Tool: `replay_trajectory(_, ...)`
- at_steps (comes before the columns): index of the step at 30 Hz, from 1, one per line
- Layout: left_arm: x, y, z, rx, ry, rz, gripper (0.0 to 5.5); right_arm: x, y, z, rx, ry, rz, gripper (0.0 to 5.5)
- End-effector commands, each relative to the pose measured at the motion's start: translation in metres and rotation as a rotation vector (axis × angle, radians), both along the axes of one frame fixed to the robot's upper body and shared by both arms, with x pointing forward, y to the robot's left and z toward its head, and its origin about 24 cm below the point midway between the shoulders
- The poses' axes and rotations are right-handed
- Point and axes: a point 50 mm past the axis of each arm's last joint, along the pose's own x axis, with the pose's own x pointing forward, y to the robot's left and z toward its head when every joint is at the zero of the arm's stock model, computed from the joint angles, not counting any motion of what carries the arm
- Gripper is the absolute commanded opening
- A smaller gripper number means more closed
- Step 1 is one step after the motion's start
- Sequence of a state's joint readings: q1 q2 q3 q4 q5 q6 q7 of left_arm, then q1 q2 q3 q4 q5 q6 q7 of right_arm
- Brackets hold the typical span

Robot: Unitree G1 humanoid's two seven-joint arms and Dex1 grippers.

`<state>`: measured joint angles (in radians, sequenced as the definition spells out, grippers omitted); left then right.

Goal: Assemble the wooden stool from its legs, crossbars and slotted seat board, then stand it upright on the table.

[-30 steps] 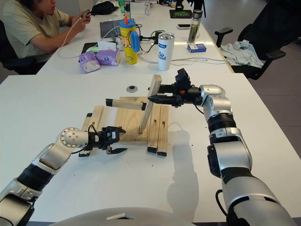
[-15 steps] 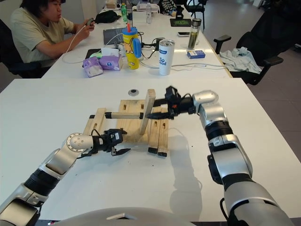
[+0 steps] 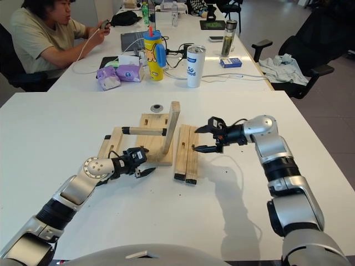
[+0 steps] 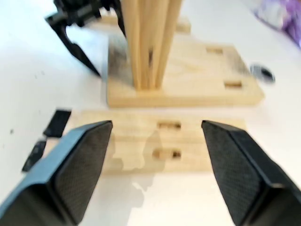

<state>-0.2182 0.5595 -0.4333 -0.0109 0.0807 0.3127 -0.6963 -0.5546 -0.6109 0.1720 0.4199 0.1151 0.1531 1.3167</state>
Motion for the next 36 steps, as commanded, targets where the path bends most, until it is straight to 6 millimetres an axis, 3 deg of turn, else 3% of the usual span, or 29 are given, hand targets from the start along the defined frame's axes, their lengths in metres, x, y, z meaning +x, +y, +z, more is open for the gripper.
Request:
replay_trajectory(1, -0.040, 0.035, -0.057, 0.169, 0.302, 0.127, 3.87, -0.029, 0.019, 0.001, 0.303, 0.193, -0.253, 3.53)
replay_trajectory(4, -0.041, 0.037, -0.054, 0.157, 0.300, 0.134, 3.87, -0.055, 0.045, -0.003, 0.597, 0.395, -0.410, 3.53)
replay_trajectory(7, -0.045, 0.038, -0.053, 0.147, 0.303, 0.132, 3.87, -0.092, 0.075, -0.014, 0.594, 0.526, -0.430, 3.53)
replay_trajectory(9, -0.046, 0.037, -0.052, 0.139, 0.305, 0.134, 3.87, -0.105, 0.086, -0.016, 0.576, 0.574, -0.455, 3.53)
replay_trajectory(20, -0.050, 0.037, -0.050, 0.129, 0.300, 0.167, 3.87, -0.144, 0.084, -0.035, 0.235, 0.795, -0.542, 3.53)
replay_trajectory(26, -0.050, 0.033, -0.051, 0.118, 0.300, 0.180, 3.87, -0.134, 0.076, -0.044, 0.162, 0.767, -0.687, 3.53)
replay_trajectory(32, -0.050, 0.030, -0.052, 0.108, 0.299, 0.186, 3.87, -0.112, 0.066, -0.041, 0.266, 0.721, -0.883, 3.53)
replay_trajectory(36, -0.049, 0.029, -0.052, 0.105, 0.298, 0.191, 3.87, -0.107, 0.059, -0.042, 0.238, 0.678, -0.930, 3.53)
